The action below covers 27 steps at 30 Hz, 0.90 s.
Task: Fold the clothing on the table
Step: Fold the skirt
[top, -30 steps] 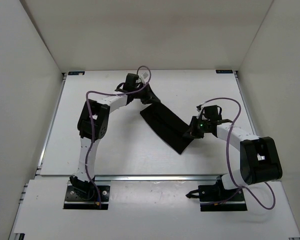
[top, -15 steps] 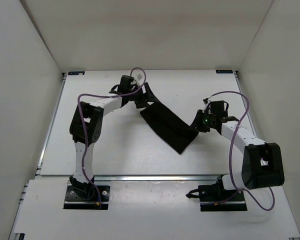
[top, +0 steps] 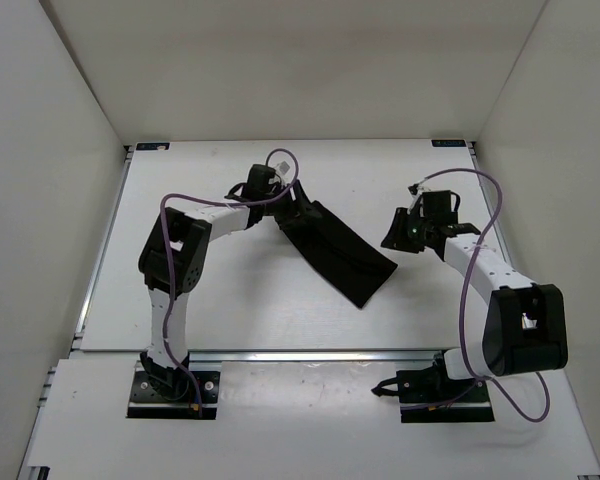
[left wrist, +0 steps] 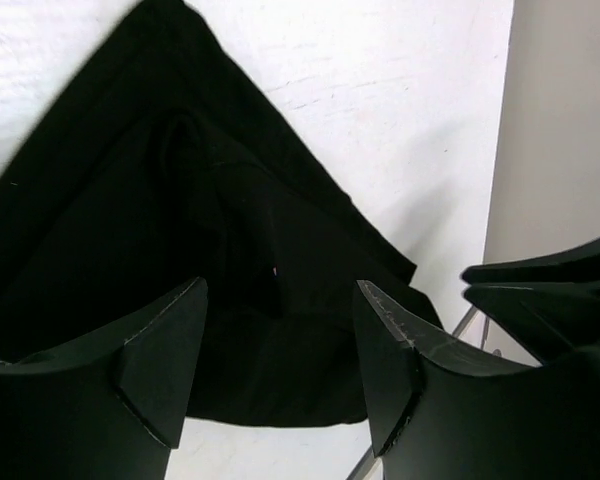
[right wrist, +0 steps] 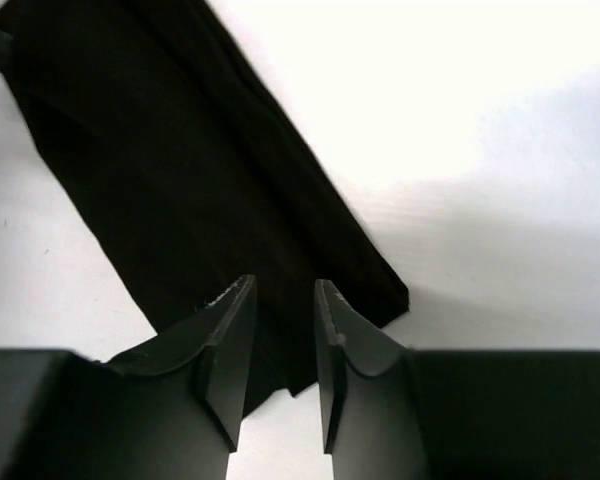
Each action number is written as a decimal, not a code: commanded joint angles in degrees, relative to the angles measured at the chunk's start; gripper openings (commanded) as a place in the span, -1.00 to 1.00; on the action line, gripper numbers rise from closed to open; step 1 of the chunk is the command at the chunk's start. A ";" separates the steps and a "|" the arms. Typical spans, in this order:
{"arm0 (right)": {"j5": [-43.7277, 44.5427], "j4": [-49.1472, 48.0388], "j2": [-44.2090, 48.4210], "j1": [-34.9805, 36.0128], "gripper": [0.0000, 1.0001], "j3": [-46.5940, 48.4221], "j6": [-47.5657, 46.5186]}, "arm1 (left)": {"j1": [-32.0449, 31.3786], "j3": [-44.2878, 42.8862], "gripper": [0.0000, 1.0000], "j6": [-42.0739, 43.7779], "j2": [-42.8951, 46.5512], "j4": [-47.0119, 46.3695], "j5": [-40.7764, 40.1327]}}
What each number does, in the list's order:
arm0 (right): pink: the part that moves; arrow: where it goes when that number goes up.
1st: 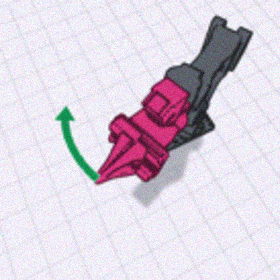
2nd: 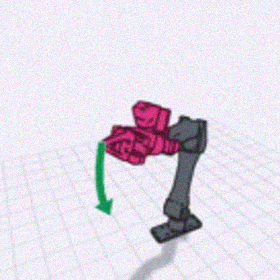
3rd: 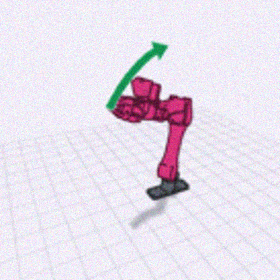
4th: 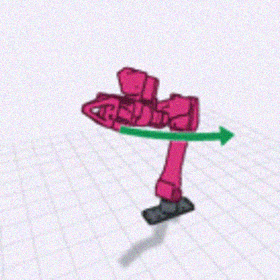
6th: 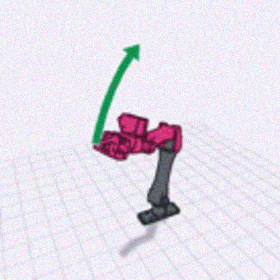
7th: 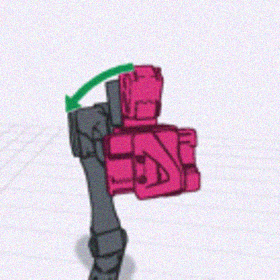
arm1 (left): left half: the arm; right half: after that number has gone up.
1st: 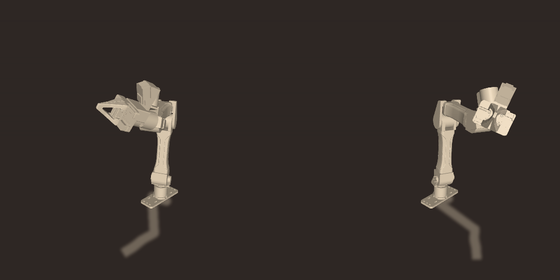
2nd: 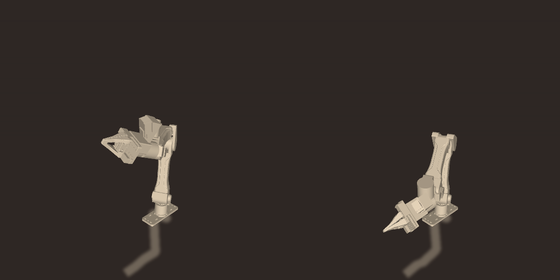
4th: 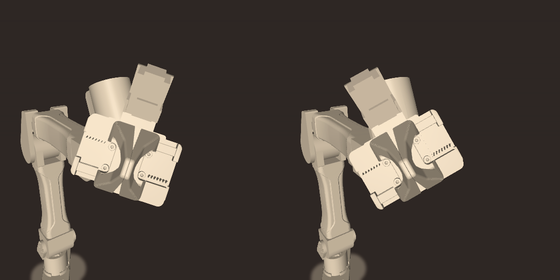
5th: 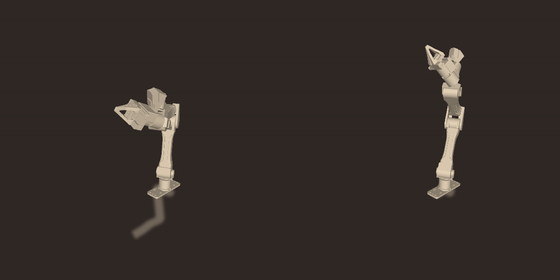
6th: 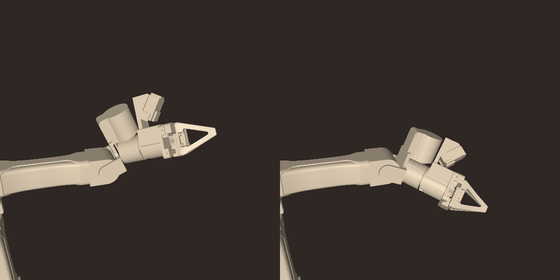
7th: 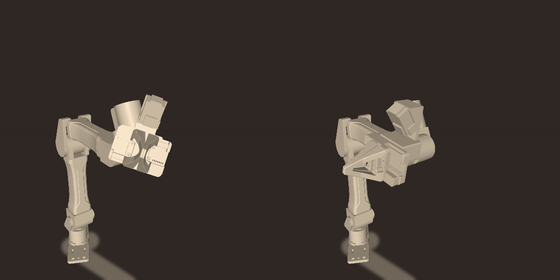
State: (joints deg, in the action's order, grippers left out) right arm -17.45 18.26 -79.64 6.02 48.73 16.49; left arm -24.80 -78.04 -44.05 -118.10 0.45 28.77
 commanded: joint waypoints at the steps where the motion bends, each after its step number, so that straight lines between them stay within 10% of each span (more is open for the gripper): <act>1: 2.07 0.71 -1.22 1.71 -0.44 3.83 -2.78 | -0.69 -0.53 0.40 -1.13 -0.20 -1.07 -1.52; 10: 1.19 2.30 -0.52 0.92 -0.39 4.97 -3.66 | -1.39 0.08 0.31 -0.76 -0.72 0.26 -3.55; 13: 0.84 3.00 -0.26 0.92 -0.41 4.88 -4.62 | -1.83 0.08 -0.23 -2.96 -1.51 -3.43 -1.71; 18: 1.10 4.32 0.18 0.74 -0.42 4.89 -5.59 | -3.85 -3.51 -0.41 -2.97 -3.62 -2.30 -2.40; 22: 0.67 4.50 1.41 -0.39 -0.47 4.88 -5.42 | -4.12 -5.80 -0.97 -4.80 -4.68 -2.99 -2.32; 27: -0.12 4.15 3.69 -1.45 -0.49 4.09 -6.21 | -4.91 -10.90 -1.00 -8.23 -7.31 -4.66 -1.97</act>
State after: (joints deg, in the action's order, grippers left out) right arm -17.02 23.35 -79.11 5.28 52.18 11.68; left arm -29.23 -84.73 -49.80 -125.34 -1.80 26.20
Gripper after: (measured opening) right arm 0.252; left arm 0.025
